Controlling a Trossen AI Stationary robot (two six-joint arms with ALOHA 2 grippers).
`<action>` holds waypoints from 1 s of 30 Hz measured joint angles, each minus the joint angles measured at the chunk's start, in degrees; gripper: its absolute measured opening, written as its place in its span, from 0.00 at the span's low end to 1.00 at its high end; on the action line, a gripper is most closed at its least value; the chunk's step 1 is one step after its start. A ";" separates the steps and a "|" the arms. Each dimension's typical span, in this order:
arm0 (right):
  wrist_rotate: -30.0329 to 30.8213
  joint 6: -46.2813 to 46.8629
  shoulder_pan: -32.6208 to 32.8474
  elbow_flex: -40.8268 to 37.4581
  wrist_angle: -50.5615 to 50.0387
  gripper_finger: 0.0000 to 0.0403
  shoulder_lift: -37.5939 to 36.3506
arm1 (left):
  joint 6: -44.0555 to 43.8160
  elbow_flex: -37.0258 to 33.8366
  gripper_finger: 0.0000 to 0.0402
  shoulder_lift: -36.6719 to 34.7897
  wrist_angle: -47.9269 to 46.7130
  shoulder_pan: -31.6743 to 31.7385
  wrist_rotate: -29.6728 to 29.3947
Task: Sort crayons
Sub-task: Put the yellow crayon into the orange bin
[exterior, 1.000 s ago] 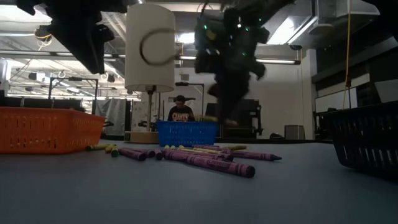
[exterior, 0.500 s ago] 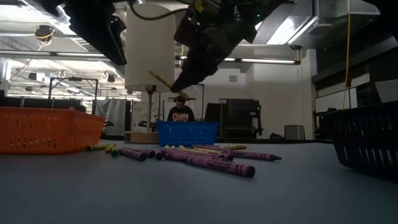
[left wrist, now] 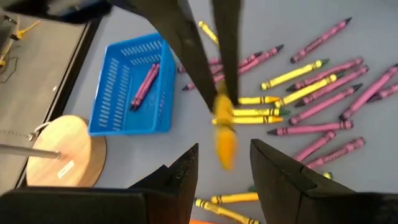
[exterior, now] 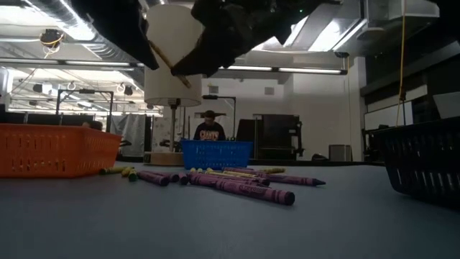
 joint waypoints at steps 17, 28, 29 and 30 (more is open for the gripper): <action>8.71 -0.06 2.63 0.00 0.50 0.06 -0.02 | 0.53 0.00 0.32 0.00 3.84 -0.01 1.29; 9.01 -0.06 2.69 0.00 0.45 0.06 -0.09 | 0.55 0.01 0.15 0.00 3.81 0.00 1.21; 8.98 -0.06 2.69 0.00 0.43 0.06 -0.09 | 0.55 0.00 0.13 0.00 3.81 0.00 1.18; 8.92 -0.06 2.71 0.00 0.41 0.06 -0.09 | 0.55 0.00 0.12 0.00 3.80 0.00 1.19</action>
